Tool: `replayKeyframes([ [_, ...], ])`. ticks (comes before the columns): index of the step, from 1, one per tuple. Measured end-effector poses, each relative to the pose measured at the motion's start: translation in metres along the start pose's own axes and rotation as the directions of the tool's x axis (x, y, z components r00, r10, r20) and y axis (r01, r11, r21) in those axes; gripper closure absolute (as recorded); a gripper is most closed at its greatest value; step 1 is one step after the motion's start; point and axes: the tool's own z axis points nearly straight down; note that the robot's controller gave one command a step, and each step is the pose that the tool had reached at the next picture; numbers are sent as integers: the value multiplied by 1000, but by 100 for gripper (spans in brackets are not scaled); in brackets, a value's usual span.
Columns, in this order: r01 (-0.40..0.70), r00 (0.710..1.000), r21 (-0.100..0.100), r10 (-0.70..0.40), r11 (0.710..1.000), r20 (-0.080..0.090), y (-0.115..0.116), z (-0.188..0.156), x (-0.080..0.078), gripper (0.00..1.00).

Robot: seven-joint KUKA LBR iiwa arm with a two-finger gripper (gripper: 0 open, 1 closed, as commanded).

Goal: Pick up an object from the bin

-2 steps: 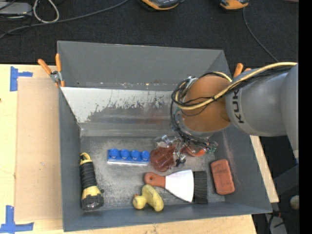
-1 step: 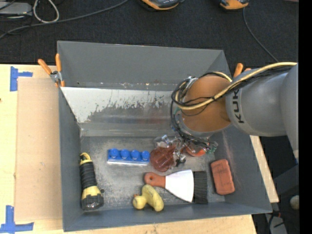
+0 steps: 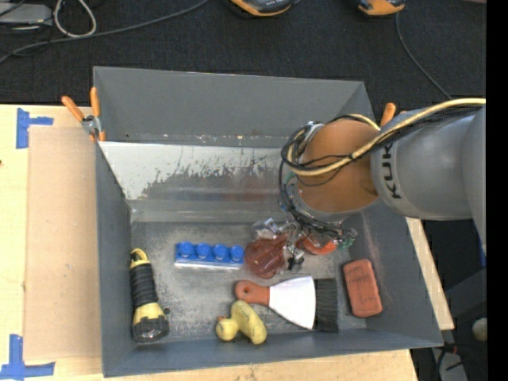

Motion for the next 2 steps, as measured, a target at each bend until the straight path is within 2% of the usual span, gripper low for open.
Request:
replayKeyframes([
  [1, -1, 1000, -4, 1, 1000, -5, 1, -27, 0, 100],
  [2, -2, 1000, -2, 2, 1000, -1, 1, -51, -1, 100],
])
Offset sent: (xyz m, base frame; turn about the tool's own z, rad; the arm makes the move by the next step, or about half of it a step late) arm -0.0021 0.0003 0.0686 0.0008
